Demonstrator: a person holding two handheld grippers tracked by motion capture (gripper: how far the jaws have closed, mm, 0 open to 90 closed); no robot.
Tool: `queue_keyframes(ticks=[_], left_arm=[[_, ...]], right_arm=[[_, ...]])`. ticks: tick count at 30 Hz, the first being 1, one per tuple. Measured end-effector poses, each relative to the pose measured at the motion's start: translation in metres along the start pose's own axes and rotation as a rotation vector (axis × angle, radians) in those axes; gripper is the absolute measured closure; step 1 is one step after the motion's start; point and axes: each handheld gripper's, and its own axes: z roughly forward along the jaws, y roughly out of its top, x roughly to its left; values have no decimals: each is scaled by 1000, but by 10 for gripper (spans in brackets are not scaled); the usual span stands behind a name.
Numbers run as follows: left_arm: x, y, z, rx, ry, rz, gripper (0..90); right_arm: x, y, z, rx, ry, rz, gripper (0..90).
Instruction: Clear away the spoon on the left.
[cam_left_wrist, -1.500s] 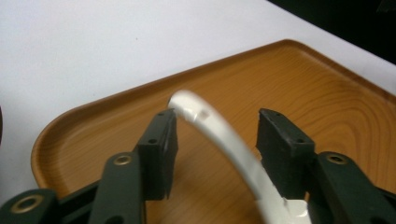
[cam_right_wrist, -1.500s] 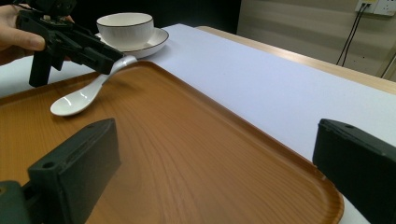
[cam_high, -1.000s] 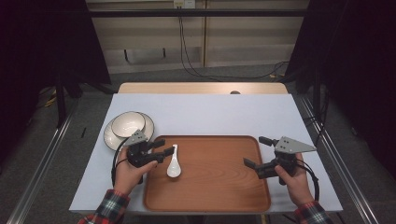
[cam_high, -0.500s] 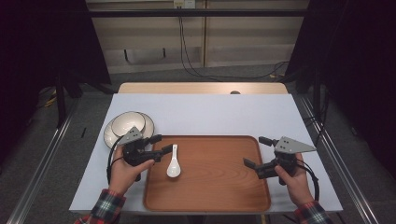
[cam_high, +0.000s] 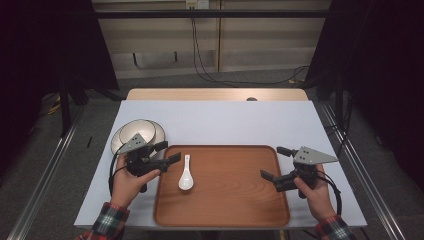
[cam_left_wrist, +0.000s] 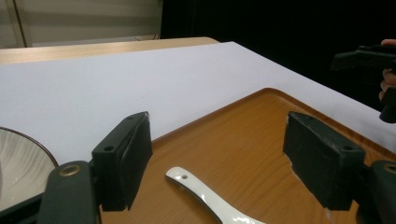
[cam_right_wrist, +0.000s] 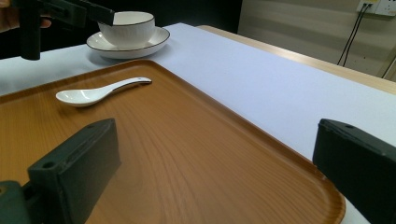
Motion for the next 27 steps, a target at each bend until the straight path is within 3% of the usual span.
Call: queue_keyframes(ticks=[3,5,12,16,23,24,26,27], left_arm=[[0,2,-3,8,21,-1,222],[1,2,-4,-5,2,-5,213],[3,4,-8,-7,14,-4,183],[4,5,-10,-18,-9,4,165],[7,7,-17,-28,22,-4,152],[8,7,-17,-34,0,-4,152],[8,8,-19,-32,24,-6,147],[9,8,-20,-39,8,-6,143]], right_arm=[[0,0,0,0,1,0,2],[0,0,0,-1,1,-1,2],[0,0,0,-2,1,-1,2],[0,0,0,0,2,-3,2],[0,0,0,0,2,-2,2],[0,0,0,0,2,-3,2],[0,0,0,2,2,-3,2],[0,0,0,0,2,-2,2]])
